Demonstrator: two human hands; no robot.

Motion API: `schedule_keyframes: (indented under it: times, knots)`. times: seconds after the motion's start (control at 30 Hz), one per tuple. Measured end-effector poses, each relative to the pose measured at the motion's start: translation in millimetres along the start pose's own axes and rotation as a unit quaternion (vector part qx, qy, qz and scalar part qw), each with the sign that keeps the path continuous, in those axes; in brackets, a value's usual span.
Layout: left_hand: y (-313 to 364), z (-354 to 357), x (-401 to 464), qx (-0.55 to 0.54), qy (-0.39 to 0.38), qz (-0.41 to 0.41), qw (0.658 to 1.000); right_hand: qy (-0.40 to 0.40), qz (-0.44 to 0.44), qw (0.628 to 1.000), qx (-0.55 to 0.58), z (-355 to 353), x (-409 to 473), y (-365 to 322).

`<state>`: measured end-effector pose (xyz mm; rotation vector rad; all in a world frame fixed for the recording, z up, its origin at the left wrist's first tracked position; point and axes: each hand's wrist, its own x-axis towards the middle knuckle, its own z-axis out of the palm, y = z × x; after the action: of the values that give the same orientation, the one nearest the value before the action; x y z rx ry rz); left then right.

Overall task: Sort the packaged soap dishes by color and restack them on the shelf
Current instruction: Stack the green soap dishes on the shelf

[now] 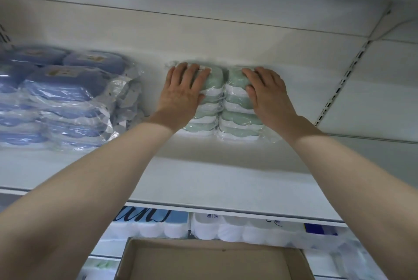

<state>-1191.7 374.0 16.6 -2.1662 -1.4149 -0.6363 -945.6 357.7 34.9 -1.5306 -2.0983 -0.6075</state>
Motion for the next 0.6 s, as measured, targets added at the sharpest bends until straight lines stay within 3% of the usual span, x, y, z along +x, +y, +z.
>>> schedule_keyframes:
  times: [0.23, 0.4, 0.6]
  knots:
    - [9.3, -25.6, -6.2, -0.008, -0.007, 0.007, 1.000, -0.056, 0.002, 0.998, -0.032, -23.8, -4.2, 0.5]
    - [32.4, -54.7, -25.1, -0.024, -0.031, -0.009, 0.999, -0.052, -0.028, 0.998, -0.033, -54.9, -24.4, 4.3]
    - [74.8, -89.0, -73.6, -0.014, -0.004, 0.010, 1.000, -0.086, -0.052, 0.994, -0.048, -95.2, -77.9, 3.3]
